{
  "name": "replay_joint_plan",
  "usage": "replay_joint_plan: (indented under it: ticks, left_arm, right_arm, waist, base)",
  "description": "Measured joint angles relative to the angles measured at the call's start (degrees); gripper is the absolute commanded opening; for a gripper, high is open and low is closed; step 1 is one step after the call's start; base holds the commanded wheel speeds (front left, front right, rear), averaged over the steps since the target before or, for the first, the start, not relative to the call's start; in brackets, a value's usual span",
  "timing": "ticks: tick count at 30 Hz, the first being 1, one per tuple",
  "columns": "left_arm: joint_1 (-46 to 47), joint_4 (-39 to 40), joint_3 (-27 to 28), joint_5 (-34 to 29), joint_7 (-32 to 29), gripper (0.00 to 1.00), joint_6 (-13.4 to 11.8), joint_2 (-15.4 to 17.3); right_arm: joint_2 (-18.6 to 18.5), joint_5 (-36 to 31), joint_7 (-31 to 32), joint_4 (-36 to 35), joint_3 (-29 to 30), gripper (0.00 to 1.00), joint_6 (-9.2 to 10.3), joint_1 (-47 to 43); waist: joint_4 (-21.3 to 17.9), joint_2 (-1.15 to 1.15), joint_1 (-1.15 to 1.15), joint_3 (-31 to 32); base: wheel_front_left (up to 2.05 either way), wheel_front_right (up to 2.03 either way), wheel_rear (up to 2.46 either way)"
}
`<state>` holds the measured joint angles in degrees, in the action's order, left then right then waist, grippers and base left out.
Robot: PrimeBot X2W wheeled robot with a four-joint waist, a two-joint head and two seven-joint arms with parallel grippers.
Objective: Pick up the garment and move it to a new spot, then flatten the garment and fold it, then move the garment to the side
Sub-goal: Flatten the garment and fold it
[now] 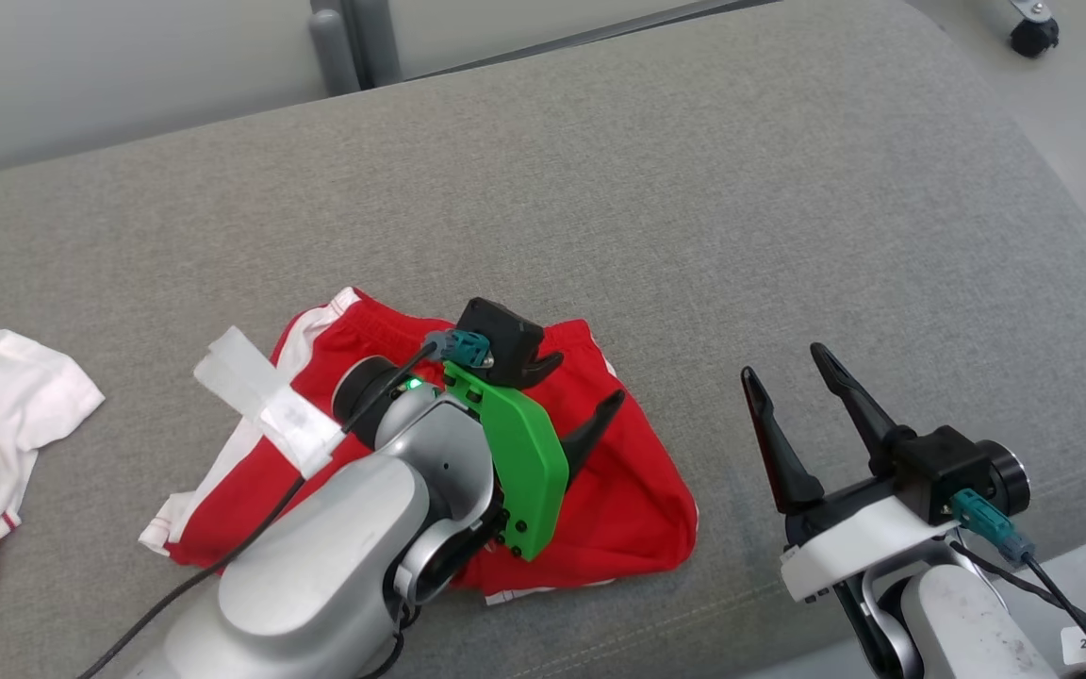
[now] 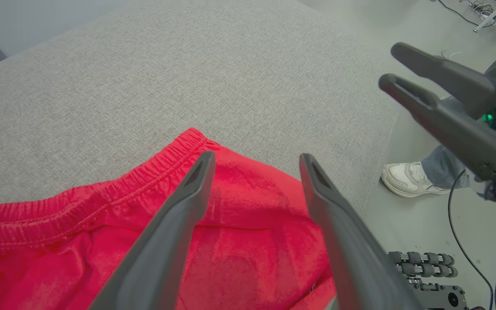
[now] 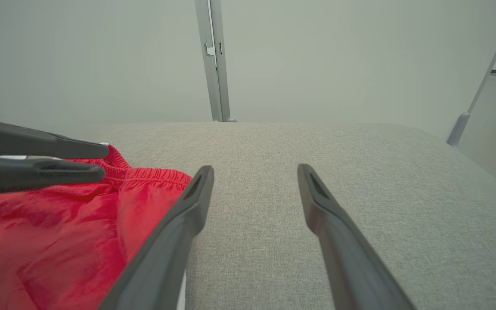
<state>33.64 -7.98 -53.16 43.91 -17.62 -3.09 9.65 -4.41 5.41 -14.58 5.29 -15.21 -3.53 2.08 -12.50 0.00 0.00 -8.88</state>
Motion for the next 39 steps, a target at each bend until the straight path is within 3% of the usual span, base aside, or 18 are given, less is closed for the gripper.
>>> replay_joint_plan:
  ticks: [18, 27, 29, 30, 32, 33, 34, 39]
  left_arm:
    - [8.35, -10.61, 1.56, -2.43, -7.62, 1.00, -1.87, 2.96]
    - [8.64, -14.71, -0.12, -2.49, -10.66, 1.00, -1.43, 2.45]
    - [8.64, -15.33, -0.36, -2.46, -11.38, 0.80, -1.40, 2.32]
    - [8.66, -15.60, -0.51, -2.46, -11.69, 0.53, -1.40, 2.30]
    - [8.66, -16.23, -0.68, -2.31, -12.21, 0.35, -1.38, 2.14]
    - [8.66, -16.48, -0.68, -2.25, -12.32, 0.22, -1.38, 1.98]
    - [8.66, -16.82, -0.78, -2.25, -12.45, 0.00, -1.36, 1.78]
    - [8.45, -17.64, -0.03, 0.04, -12.18, 0.00, -0.34, -0.40]
  right_arm:
    - [1.14, 0.31, 0.00, -0.11, -1.75, 1.00, 0.03, 1.07]
    - [1.29, 0.79, 0.00, -0.01, -0.97, 1.00, 0.19, 1.09]
    - [1.27, 0.79, 0.00, 0.03, -0.90, 1.00, 0.18, 1.12]
    - [1.30, 0.78, 0.00, 0.08, -1.00, 1.00, 0.16, 1.14]
    - [1.34, 0.79, 0.00, 0.18, -1.08, 1.00, 0.16, 1.19]
    - [1.35, 0.79, 0.00, 0.24, -1.10, 1.00, 0.16, 1.20]
    - [1.36, 0.79, 0.00, 0.32, -1.10, 1.00, 0.15, 1.21]
    - [1.53, 1.09, 0.00, 0.83, -0.75, 1.00, 0.19, 1.21]
  waist:
    - [-10.92, 0.00, 0.00, -6.48]
    - [-12.37, 0.00, 0.00, -7.43]
    - [-12.12, 0.00, 0.00, -7.22]
    - [-12.04, 0.00, 0.00, -7.15]
    - [-11.89, 0.00, 0.00, -7.05]
    - [-11.81, 0.00, 0.00, -7.01]
    - [-11.73, 0.00, 0.00, -6.96]
    - [-11.22, 0.00, 0.00, -6.48]
  base:
    - [0.00, 0.00, 0.00]
    - [0.00, 0.00, 0.00]
    - [0.00, 0.00, 0.00]
    - [0.00, 0.00, 0.00]
    - [0.00, 0.00, 0.00]
    - [0.00, 0.00, 0.00]
    - [0.00, 0.00, 0.00]
    - [0.00, 0.00, 0.00]
